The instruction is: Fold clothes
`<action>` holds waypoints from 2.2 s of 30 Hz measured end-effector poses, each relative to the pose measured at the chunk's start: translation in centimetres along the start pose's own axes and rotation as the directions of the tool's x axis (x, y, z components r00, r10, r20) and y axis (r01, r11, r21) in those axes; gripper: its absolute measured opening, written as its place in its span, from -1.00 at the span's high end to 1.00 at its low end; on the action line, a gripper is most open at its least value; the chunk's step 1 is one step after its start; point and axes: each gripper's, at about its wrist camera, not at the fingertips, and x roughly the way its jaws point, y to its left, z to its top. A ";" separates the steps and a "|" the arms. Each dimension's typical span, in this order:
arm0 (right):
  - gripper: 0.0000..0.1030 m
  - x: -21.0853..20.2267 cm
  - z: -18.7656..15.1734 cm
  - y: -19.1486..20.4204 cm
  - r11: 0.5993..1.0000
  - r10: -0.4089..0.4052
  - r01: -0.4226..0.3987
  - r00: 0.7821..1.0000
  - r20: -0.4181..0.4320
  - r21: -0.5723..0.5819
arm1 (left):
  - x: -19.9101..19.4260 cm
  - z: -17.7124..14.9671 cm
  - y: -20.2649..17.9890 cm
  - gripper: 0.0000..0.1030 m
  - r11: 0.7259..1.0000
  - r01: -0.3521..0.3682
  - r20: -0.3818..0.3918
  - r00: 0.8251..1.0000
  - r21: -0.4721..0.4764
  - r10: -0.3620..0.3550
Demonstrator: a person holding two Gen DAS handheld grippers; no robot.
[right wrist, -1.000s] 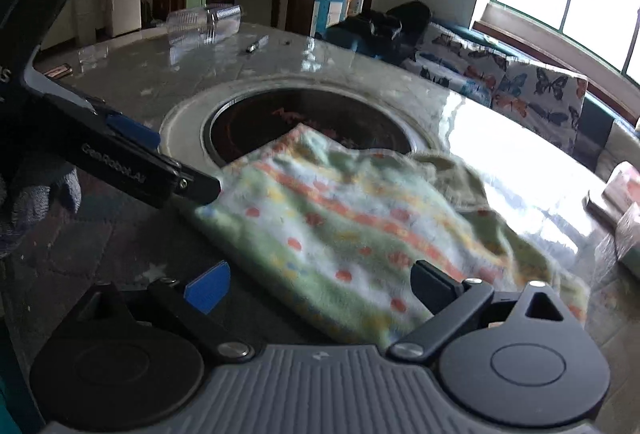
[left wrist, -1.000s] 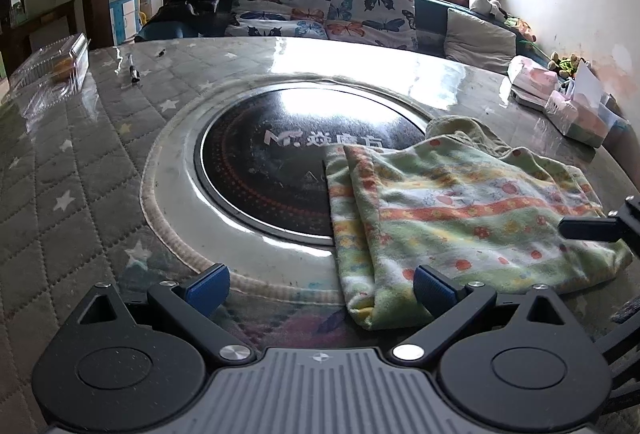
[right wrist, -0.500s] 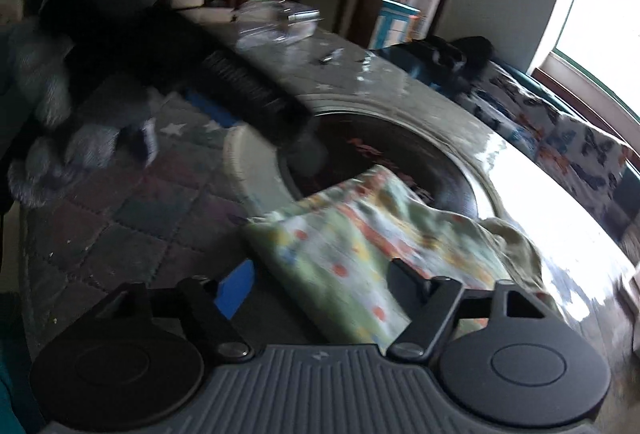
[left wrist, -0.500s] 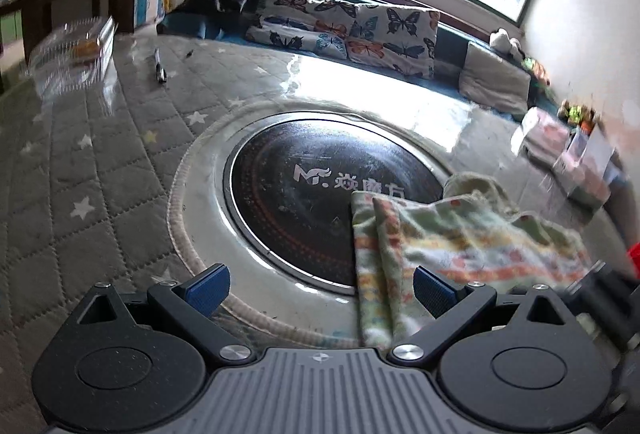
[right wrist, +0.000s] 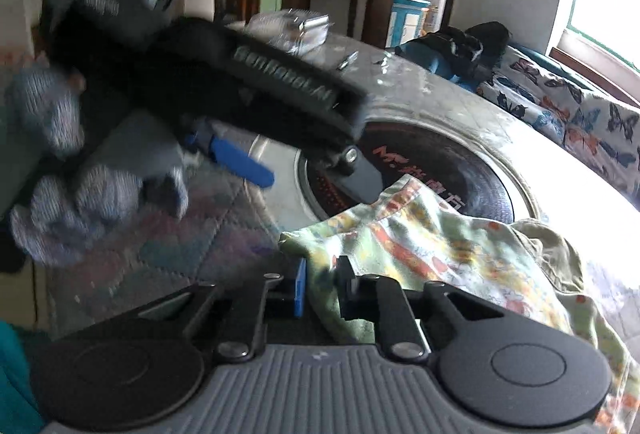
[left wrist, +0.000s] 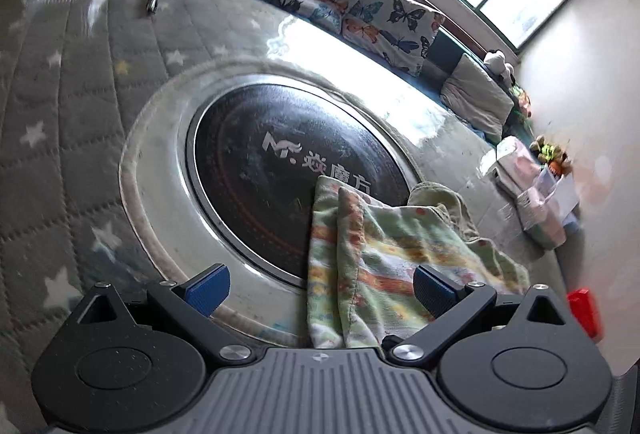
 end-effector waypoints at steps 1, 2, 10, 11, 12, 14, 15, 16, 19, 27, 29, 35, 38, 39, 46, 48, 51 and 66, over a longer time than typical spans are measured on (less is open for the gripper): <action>0.77 -0.3 0.1 -0.4 1.000 0.006 -0.007 1.000 0.011 0.022 | 0.1 0.1 0.1 -0.94 1.000 0.006 -0.006 1.000 -0.020 -0.006; 0.77 -0.7 0.3 -0.7 0.999 0.012 -0.013 1.000 0.022 0.044 | 0.2 0.1 0.1 -0.94 0.999 0.017 -0.013 1.000 -0.040 -0.018; 0.84 -3.2 0.3 -3.2 0.986 0.032 -0.047 0.995 0.093 0.159 | 2.0 0.5 -1.0 -0.86 0.984 0.114 -0.059 0.991 -0.139 -0.123; 0.85 -3.4 0.2 -3.3 0.985 0.032 -0.048 0.995 0.099 0.164 | 2.4 0.6 -1.2 -0.79 0.983 0.117 -0.064 0.990 -0.142 -0.127; 0.88 -3.7 0.1 -3.5 0.984 0.032 -0.050 0.994 0.106 0.169 | 2.7 0.6 -1.4 -0.76 0.983 0.117 -0.070 0.989 -0.143 -0.128; 0.88 -4.1 -0.2 -3.7 0.982 0.039 -0.060 0.992 0.118 0.177 | 3.4 0.6 -1.7 -0.50 0.981 0.118 -0.082 0.988 -0.153 -0.131; 0.88 -4.3 -0.3 -3.7 0.982 0.040 -0.061 0.992 0.121 0.178 | 3.7 0.6 -1.7 -0.41 0.979 0.126 -0.094 0.985 -0.163 -0.143; 0.88 -4.4 -0.5 -3.8 0.982 0.043 -0.065 0.992 0.122 0.178 | 4.0 0.5 -1.6 -0.22 0.976 0.131 -0.103 0.983 -0.173 -0.150; 0.87 -4.6 -0.9 -3.8 0.981 0.052 -0.074 0.991 0.127 0.178 | 4.5 0.2 -1.3 0.27 0.971 0.142 -0.118 0.979 -0.191 -0.166; 0.48 -6.0 -2.1 -7.0 0.956 -0.059 0.017 0.989 0.136 0.292 | 4.2 -0.3 -0.9 0.65 0.982 0.125 -0.127 0.982 -0.140 -0.143; 0.27 -6.3 -2.8 -8.6 0.938 -0.127 0.082 0.985 0.115 0.336 | 4.2 -0.4 -1.0 0.65 0.984 0.122 -0.126 0.982 -0.133 -0.138; -0.12 -6.7 -6.4 -14.3 0.834 -0.337 0.296 0.942 0.005 0.465 | 4.2 -0.3 -1.3 0.65 0.986 0.112 -0.125 0.984 -0.123 -0.128; -0.15 -6.9 -8.2 -17.0 0.763 -0.416 0.379 0.908 -0.051 0.523 | 4.3 -0.2 -1.5 0.65 0.988 0.107 -0.123 0.985 -0.114 -0.120; -0.21 -6.9 -8.9 -17.8 0.737 -0.431 0.393 0.900 -0.066 0.550 | 4.3 -0.2 -1.6 0.65 0.988 0.105 -0.123 0.985 -0.112 -0.119; -0.29 -6.5 -12.0 -20.5 0.648 -0.443 0.405 0.889 -0.113 0.645 | 4.5 -0.1 -1.9 0.65 0.991 0.094 -0.120 0.987 -0.095 -0.105; -0.28 -6.3 -12.3 -20.4 0.648 -0.430 0.389 0.896 -0.106 0.655 | 4.5 -0.1 -2.0 0.65 0.992 0.092 -0.118 0.988 -0.090 -0.102; 0.01 -6.2 -12.3 -19.9 0.662 -0.407 0.362 0.909 -0.091 0.657 | 4.5 0.0 -2.0 0.65 0.993 0.085 -0.113 0.989 -0.087 -0.094; 0.99 -9.1 -12.3 -18.1 0.638 -0.455 0.342 0.890 -0.021 0.690 | 3.8 0.8 -5.4 0.81 0.995 0.085 -0.053 0.995 0.054 -0.082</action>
